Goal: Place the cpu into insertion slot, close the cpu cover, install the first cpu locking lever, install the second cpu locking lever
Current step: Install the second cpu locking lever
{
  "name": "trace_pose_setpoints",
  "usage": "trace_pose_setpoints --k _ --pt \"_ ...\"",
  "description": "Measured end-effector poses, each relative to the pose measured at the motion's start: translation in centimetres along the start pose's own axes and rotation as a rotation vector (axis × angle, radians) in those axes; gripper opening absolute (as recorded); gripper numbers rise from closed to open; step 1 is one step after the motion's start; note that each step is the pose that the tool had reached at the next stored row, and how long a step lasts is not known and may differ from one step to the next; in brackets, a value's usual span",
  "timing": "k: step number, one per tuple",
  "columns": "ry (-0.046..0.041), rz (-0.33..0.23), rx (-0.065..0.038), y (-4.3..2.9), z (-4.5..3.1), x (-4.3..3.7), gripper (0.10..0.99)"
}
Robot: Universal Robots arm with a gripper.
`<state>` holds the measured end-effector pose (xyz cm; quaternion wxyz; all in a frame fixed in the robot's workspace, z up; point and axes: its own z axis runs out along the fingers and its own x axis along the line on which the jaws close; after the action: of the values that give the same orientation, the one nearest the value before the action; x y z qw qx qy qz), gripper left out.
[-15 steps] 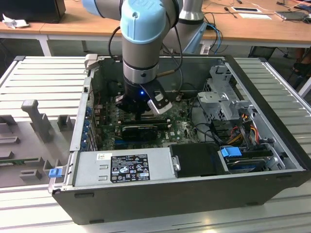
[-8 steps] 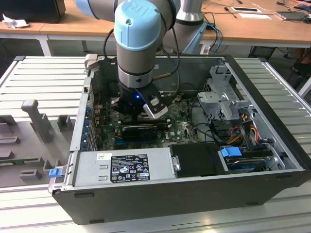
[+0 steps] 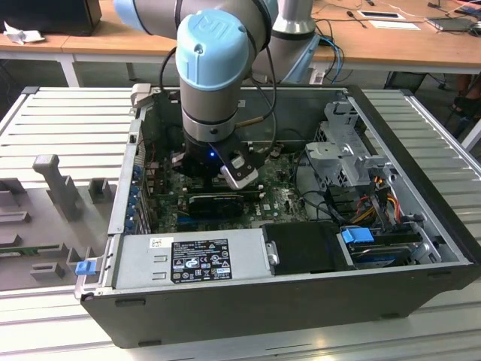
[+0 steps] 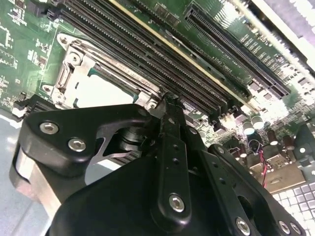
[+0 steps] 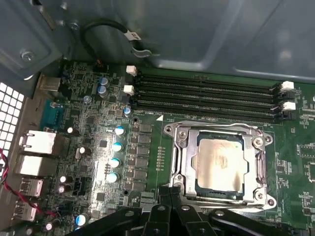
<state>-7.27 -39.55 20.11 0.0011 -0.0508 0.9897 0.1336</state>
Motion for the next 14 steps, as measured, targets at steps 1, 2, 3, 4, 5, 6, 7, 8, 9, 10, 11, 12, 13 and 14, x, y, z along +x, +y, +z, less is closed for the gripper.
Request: trace_pose_setpoints --k 1,2,3,4,5,6,7,8,9,10,11,12,13,14 --pt "-0.0001 -0.001 -0.005 -0.03 0.08 0.06 0.106" --pt "-0.0005 -0.002 -0.012 -0.04 0.19 0.16 0.106" --pt "-0.0008 -0.003 -0.016 -0.07 0.36 0.3 0.106" --pt "-0.0007 -0.004 -0.018 -0.11 0.51 0.4 0.106" --pt "-0.0007 -0.005 -0.02 -0.13 0.54 0.41 0.106" --pt "-0.0008 -0.004 -0.022 -0.14 0.54 0.42 0.106" --pt "-0.0013 -0.005 -0.026 -0.14 0.52 0.42 0.106" --pt "-0.0022 -0.005 -0.03 -0.03 0.14 0.41 0.106" --pt "-0.002 -0.005 -0.03 0.09 -0.32 0.4 0.106" --pt "-0.0019 -0.005 -0.03 0.19 -0.69 0.4 0.106" --pt "-0.0019 -0.005 -0.03 0.31 -1.14 0.39 0.106" --pt "-0.0018 -0.004 -0.03 0.42 -1.54 0.39 0.106" --pt "-0.0018 -0.004 -0.03 0.51 -1.84 0.38 0.106" --pt "-0.0018 -0.005 -0.03 0.55 -2.0 0.38 0.106"
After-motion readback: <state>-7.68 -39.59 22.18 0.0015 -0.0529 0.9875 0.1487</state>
